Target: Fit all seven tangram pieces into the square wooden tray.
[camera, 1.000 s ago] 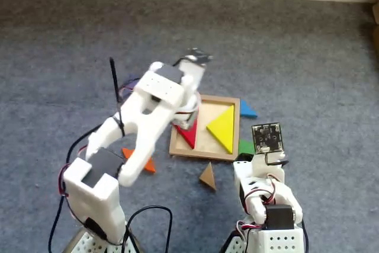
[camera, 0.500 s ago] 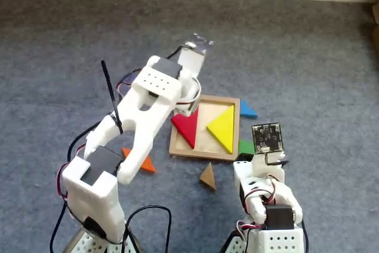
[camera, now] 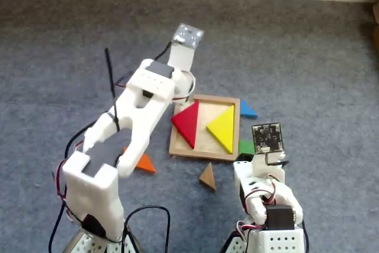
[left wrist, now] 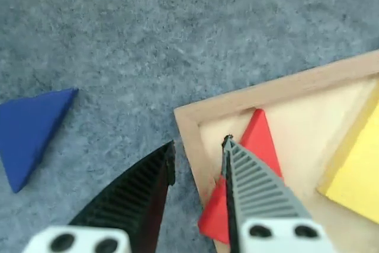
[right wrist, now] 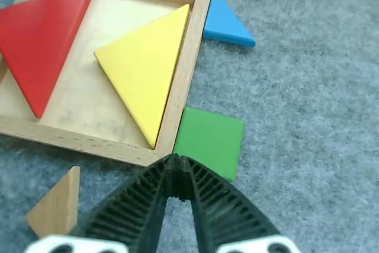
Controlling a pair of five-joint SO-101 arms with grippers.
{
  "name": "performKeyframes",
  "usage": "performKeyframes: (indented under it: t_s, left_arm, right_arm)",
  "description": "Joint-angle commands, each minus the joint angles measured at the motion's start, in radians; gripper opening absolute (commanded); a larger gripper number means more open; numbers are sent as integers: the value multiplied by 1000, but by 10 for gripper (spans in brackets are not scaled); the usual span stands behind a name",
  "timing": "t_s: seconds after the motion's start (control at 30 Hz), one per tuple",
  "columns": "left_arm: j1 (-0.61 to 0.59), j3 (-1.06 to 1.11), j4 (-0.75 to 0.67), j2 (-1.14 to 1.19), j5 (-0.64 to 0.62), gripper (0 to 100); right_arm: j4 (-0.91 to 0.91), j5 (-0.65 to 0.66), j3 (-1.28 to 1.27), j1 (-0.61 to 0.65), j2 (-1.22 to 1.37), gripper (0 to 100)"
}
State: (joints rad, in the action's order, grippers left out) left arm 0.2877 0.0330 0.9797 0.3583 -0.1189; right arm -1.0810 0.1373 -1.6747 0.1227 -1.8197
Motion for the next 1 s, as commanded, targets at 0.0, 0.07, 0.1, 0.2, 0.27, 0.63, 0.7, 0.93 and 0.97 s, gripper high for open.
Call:
performKeyframes:
  t_s: [0.0, 0.07, 0.1, 0.2, 0.27, 0.63, 0.7, 0.93, 0.97]
  left_arm:
    - [-15, -90, -8, 105, 14, 143]
    - [-10, -157, 40, 168, 46, 141]
    - [-5, -194, 78, 196, 66, 140]
    - [22, -314, 207, 245, 77, 140]
    - [31, -380, 270, 255, 77, 140]
    - [111, -380, 321, 252, 78, 140]
    - [131, -389, 353, 252, 78, 140]
    - [163, -521, 517, 251, 77, 140]
    - [157, -556, 549, 249, 77, 140]
  right_arm:
    - [-5, 11, -94, -12, -10, 23]
    - [-5, 11, -94, -12, -10, 23]
    - [-5, 11, -94, -12, -10, 23]
    - [-5, 11, -94, -12, -10, 23]
    - [-5, 11, -94, -12, -10, 23]
    - [-5, 11, -94, -12, -10, 23]
    - [-5, 11, -94, -12, -10, 23]
    - [-5, 11, -94, -12, -10, 23]
    - [-5, 11, -94, -12, -10, 23]
